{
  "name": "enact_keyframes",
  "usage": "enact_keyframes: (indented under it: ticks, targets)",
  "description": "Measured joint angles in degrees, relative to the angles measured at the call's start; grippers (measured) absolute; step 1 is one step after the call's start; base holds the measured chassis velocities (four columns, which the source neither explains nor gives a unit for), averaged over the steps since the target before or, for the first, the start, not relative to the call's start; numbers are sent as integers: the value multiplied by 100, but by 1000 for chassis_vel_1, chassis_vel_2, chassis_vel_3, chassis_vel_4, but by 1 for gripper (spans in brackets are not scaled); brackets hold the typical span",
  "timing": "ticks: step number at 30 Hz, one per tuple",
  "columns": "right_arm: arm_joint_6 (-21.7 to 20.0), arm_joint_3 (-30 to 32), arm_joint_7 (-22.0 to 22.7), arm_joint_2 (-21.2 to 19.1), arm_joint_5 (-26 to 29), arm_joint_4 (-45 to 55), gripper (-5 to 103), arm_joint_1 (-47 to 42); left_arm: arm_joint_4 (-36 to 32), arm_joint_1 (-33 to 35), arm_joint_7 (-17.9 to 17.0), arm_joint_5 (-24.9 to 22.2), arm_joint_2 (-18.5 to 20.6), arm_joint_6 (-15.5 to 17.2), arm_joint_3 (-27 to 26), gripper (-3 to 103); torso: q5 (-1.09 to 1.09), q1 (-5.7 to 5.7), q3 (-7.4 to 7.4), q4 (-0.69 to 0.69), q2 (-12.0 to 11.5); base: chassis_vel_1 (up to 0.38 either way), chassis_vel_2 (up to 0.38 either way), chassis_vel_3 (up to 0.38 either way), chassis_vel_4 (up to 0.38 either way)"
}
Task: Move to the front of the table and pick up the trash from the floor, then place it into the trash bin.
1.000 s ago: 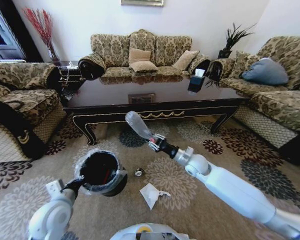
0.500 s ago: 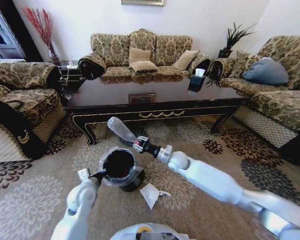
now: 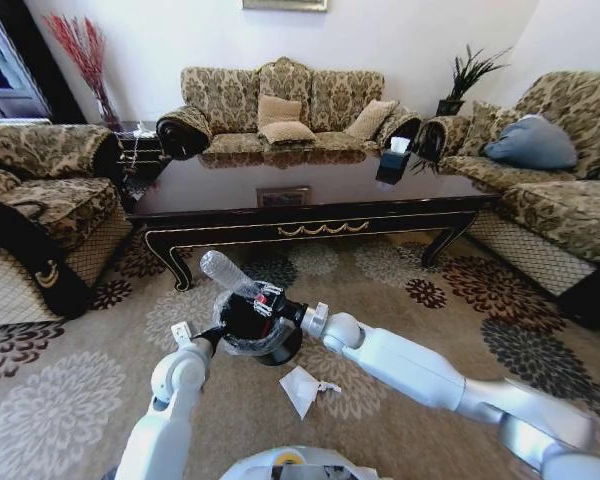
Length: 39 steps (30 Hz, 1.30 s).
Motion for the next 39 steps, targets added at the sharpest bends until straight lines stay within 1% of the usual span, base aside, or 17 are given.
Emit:
enact_keyframes:
  ticks: [2, 3, 5, 6, 7, 8, 11, 12, 13, 14, 22, 25, 28, 33, 34, 36, 39]
  targets:
    - [-3, 2, -4, -5, -4, 0, 48, 4, -12, 24, -4, -1, 27, 0, -42, 2, 0, 0, 0, 1, 0, 0, 0, 0, 0]
    - [-3, 2, -4, -5, -4, 0, 48, 4, -12, 24, -4, -1, 27, 0, -42, 2, 0, 0, 0, 1, 0, 0, 0, 0, 0]
    - [-11, 6, -11, -14, -10, 15, 60, 31, -47, 95, -9, -1, 58, 0, -118, 2, -1, 0, 0, 2, 0, 0, 0, 0, 0]
    - [-12, 7, -13, -18, -13, 18, 60, 34, -61, 114, -10, -1, 63, 0, -132, 2, -1, 0, 0, 2, 0, 0, 0, 0, 0]
    - [-13, 11, -17, -25, -22, 24, 65, 36, -89, 147, -10, -1, 70, 0, -161, 2, -1, 0, 0, 1, 0, 0, 0, 0, 0]
    - [-13, 11, -17, -25, -22, 24, 65, 36, -89, 147, -10, -1, 70, 0, -161, 2, -1, 0, 0, 1, 0, 0, 0, 0, 0]
    - [-13, 29, -22, -46, -34, 72, 82, 36, -189, 270, -10, -1, 92, 0, -265, 2, -1, 0, 0, 1, 0, 0, 0, 0, 0]
    - [-13, 34, -22, -53, -35, 93, 82, 36, -220, 309, -10, -1, 97, 0, -298, 2, -1, 0, 0, 1, 0, 0, 0, 0, 0]
    - [-13, 36, -24, -62, -36, 118, 87, 36, -268, 368, -11, 0, 101, 0, -349, 2, -1, 0, 0, 1, 0, 0, 0, 0, 0]
    - [-13, 50, -27, -82, -54, 139, 99, 40, -464, 532, -10, -15, 102, 0, -512, 2, -1, -1, 0, 1, 0, 0, 0, 0, 0]
    - [-53, 490, 80, -158, 40, 201, 100, -128, -919, 848, -4, -200, 248, 0, -1065, 2, -1, -1, 0, 1, 1, 0, 0, 0, 0]
    - [-171, 916, 273, -207, 205, 165, 100, -295, -1142, 975, -88, -441, 435, 1, -1431, 2, -2, -1, 0, 1, 1, 0, 0, 0, 0]
    - [-235, 1051, 393, -214, 284, 141, 100, -365, -1260, 1007, -119, -583, 476, 1, -1597, 2, 0, -1, 0, 1, 1, 0, 0, 0, 0]
    - [-748, 1439, 1367, -240, 708, 71, 100, -751, -1773, 1184, -306, -1231, 615, -1, -2295, 2, -1, 0, 0, -1, 1, 0, 0, 0, 0]
    - [-748, 1439, 1367, -240, 708, 71, 100, -751, -1773, 1184, -306, -1231, 615, -1, -2295, 2, -1, 0, 0, -1, 1, 0, 0, 0, 0]
    - [-907, 1514, 1626, -214, 801, 31, 100, -863, -1883, 1247, -317, -1415, 650, 0, -2560, 2, -1, -1, 0, 1, 1, 0, 0, 0, 0]
    - [-1015, 1547, 1791, -199, 818, -26, 100, -940, -1944, 1289, -329, -1534, 667, 0, -2760, 2, -1, 0, 0, 2, 1, 0, 0, 0, 0]
